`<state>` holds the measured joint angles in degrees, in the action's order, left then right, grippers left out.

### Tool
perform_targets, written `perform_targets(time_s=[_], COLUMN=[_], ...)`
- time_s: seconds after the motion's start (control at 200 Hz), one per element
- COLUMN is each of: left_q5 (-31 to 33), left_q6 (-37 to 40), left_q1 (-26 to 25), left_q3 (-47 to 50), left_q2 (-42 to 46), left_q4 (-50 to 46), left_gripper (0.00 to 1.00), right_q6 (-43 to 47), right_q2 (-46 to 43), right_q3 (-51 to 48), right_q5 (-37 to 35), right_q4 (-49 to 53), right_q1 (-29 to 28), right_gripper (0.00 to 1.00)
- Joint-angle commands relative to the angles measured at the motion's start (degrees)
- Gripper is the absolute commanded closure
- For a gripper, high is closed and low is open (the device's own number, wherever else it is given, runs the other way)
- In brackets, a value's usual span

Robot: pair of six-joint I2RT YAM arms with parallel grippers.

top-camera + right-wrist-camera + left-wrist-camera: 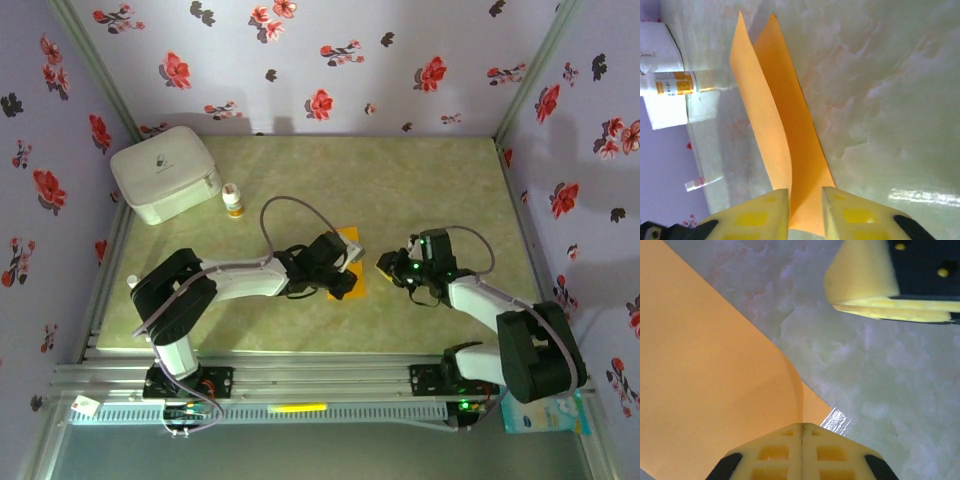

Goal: Fold a paper plane with a square sheet of paper (pick it up from the middle)
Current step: Fold the triangle a second time at the center of the table.

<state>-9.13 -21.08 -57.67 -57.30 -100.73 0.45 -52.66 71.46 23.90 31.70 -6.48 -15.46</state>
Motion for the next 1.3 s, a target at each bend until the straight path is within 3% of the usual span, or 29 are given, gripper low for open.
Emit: perform_targets(time_s=[0.0,0.2,0.4,0.545,0.695,0.94,1.295], left_q5=[-3.9,-5.4,-5.4,-5.4,-5.4,-5.4,-5.4], left_q6=[-3.3,-5.4,-5.8,-5.8,-6.1,-7.3,-8.2], left_q1=[1.0,1.9,2.1,2.2,2.3,3.6,6.2], left_q3=[1.0,1.9,2.0,2.1,2.1,2.4,1.8], left_q2=[1.9,1.8,1.7,1.6,1.5,1.2,-1.5], left_q4=[2.8,4.7,4.5,4.4,4.6,5.2,5.3], left_gripper=[1.00,1.00,1.00,1.00,1.00,1.00,1.00], right_q6=[1.7,4.0,3.5,3.3,6.9,14.8,16.0], right_q2=[-0.3,3.5,7.6,8.9,11.4,14.8,15.7], right_q3=[-0.6,1.3,2.9,3.3,6.0,9.8,11.2], right_q5=[3.3,4.2,1.4,1.5,1.2,-9.8,-12.2], right_q4=[2.4,3.9,3.4,2.1,7.9,25.4,27.4], right_q1=[-0.3,-5.8,-10.0,-10.3,-10.3,-10.3,-10.4], right_gripper=[0.83,0.95,1.00,1.00,1.00,1.00,1.00])
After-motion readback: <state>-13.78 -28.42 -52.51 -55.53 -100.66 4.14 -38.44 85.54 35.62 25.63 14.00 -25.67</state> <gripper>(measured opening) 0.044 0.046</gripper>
